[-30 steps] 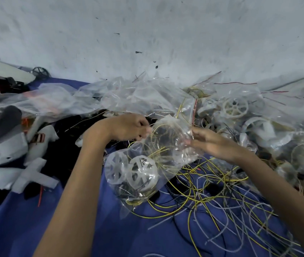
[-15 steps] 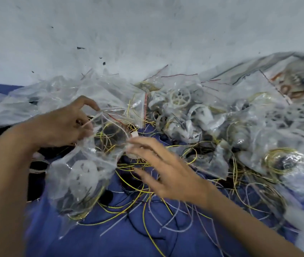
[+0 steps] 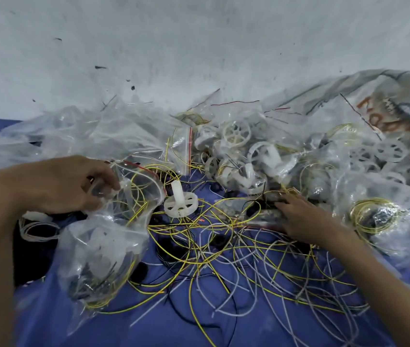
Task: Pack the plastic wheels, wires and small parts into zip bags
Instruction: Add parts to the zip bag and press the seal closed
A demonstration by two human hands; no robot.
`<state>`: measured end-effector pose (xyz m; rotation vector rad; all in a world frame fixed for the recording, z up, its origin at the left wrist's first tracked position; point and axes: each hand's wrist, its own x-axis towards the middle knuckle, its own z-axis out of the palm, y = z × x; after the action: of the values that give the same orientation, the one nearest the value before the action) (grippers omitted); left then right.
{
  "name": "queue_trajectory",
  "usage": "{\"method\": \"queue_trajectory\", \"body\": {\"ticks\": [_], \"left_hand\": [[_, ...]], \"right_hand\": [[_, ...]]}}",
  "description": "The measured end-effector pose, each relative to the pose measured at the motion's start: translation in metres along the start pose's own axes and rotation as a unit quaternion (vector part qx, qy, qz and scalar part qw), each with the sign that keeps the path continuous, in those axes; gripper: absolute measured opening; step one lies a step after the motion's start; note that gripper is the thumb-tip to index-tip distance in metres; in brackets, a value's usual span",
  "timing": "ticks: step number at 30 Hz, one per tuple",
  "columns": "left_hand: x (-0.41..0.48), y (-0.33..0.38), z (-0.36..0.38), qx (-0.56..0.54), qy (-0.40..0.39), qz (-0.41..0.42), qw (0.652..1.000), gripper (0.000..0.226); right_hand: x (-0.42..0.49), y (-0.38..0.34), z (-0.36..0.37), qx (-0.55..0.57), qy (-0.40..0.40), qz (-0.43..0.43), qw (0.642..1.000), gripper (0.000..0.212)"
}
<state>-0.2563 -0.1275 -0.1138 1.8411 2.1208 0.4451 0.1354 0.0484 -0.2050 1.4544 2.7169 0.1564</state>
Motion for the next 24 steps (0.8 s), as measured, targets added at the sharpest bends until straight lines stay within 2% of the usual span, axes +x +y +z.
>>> {"method": "queue_trajectory", "body": {"ticks": [3,4,7,8,10,12,14,15,17,18,19,21,22,24], "left_hand": [[0.005,0.006,0.006,0.005,-0.022,0.005,1.0,0.045],[0.007,0.008,0.008,0.013,-0.027,0.009,1.0,0.048],[0.011,0.009,0.009,0.026,-0.029,0.019,0.999,0.048],[0.011,0.01,0.009,0.022,-0.028,0.02,0.999,0.043],[0.009,0.015,0.01,-0.002,-0.023,0.016,1.0,0.029],[0.009,0.02,0.011,0.004,-0.007,0.012,1.0,0.025],[0.01,0.023,0.013,0.044,-0.004,0.006,0.999,0.029],[0.011,0.025,0.015,0.063,-0.015,0.0,0.998,0.032],[0.011,0.026,0.018,0.072,-0.041,-0.011,0.996,0.038],[0.009,0.027,0.018,0.064,-0.044,-0.015,0.997,0.042],[0.009,0.028,0.018,0.054,-0.041,-0.019,0.998,0.044],[0.011,0.03,0.019,0.043,-0.013,-0.018,0.999,0.047],[0.012,0.031,0.02,0.029,0.002,-0.019,0.999,0.048],[0.014,0.034,0.022,-0.014,0.031,-0.023,0.999,0.041]], "right_hand": [[-0.001,-0.002,-0.009,0.033,0.118,0.019,0.992,0.056],[-0.001,-0.002,-0.013,0.065,0.161,0.039,0.984,0.057],[0.0,0.003,-0.024,0.166,0.28,0.099,0.94,0.054],[0.0,0.006,-0.027,0.193,0.286,0.118,0.931,0.051],[0.001,0.008,-0.031,0.22,0.208,0.161,0.94,0.051],[-0.001,0.004,-0.032,0.158,0.073,0.155,0.972,0.053],[-0.003,-0.003,-0.03,0.079,0.008,0.13,0.988,0.041],[-0.004,-0.005,-0.032,0.05,0.015,0.127,0.991,0.032],[-0.003,-0.006,-0.039,0.028,0.093,0.106,0.99,0.023],[-0.002,-0.005,-0.044,0.07,0.153,0.086,0.982,0.019],[-0.003,-0.005,-0.052,0.164,0.214,0.076,0.96,0.013],[-0.004,-0.012,-0.071,0.387,0.299,0.089,0.868,0.004],[-0.004,-0.017,-0.079,0.488,0.303,0.101,0.812,0.005],[-0.001,-0.029,-0.087,0.678,0.246,0.119,0.682,0.005]]}}
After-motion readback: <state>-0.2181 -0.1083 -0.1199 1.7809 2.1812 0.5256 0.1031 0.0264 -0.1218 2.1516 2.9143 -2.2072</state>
